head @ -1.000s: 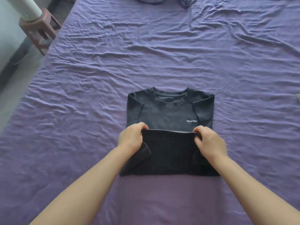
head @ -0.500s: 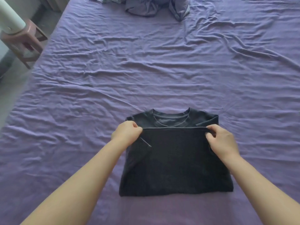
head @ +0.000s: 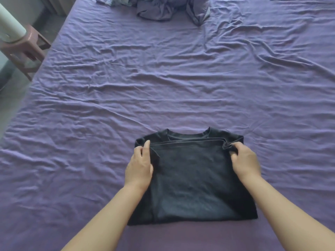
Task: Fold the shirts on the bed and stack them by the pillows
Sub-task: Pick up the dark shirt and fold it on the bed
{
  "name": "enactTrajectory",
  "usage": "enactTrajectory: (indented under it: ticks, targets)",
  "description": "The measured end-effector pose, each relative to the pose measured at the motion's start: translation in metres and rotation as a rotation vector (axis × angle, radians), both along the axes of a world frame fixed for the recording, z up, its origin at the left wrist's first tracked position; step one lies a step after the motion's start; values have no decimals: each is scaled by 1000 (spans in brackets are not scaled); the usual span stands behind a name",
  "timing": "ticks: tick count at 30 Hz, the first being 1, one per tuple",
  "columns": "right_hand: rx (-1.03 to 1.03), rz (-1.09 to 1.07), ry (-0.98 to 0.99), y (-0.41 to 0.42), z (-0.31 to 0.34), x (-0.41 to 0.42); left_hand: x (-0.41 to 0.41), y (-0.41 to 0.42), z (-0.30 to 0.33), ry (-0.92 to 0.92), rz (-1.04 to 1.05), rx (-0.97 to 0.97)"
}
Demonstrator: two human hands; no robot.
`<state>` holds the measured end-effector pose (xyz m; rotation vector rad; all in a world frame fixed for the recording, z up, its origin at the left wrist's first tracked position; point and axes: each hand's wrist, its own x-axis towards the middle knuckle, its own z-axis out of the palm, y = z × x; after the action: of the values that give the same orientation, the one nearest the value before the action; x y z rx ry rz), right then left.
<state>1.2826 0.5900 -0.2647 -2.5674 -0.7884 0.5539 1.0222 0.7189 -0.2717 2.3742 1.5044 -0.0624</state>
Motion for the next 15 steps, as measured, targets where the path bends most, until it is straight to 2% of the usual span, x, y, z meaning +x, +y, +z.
enactTrajectory:
  ticks: [6, 8, 9, 11, 12, 15]
  targets:
    - [206, -157, -35, 8, 10, 25, 3, 26, 20, -408, 290, 136]
    - [224, -148, -22, 13, 10, 29, 7, 39, 20, -396, 330, 87]
    - [201, -107, -39, 13, 9, 29, 9, 41, 19, -330, 325, 75]
    - [72, 68, -181, 6, 5, 22, 12, 33, 17, -122, 213, 151]
    - [40, 170, -254, -1, 3, 14, 13, 22, 17, -84, 112, 201]
    - [126, 506, -260, -30, -8, -23, 11, -31, 11, -225, -277, 211]
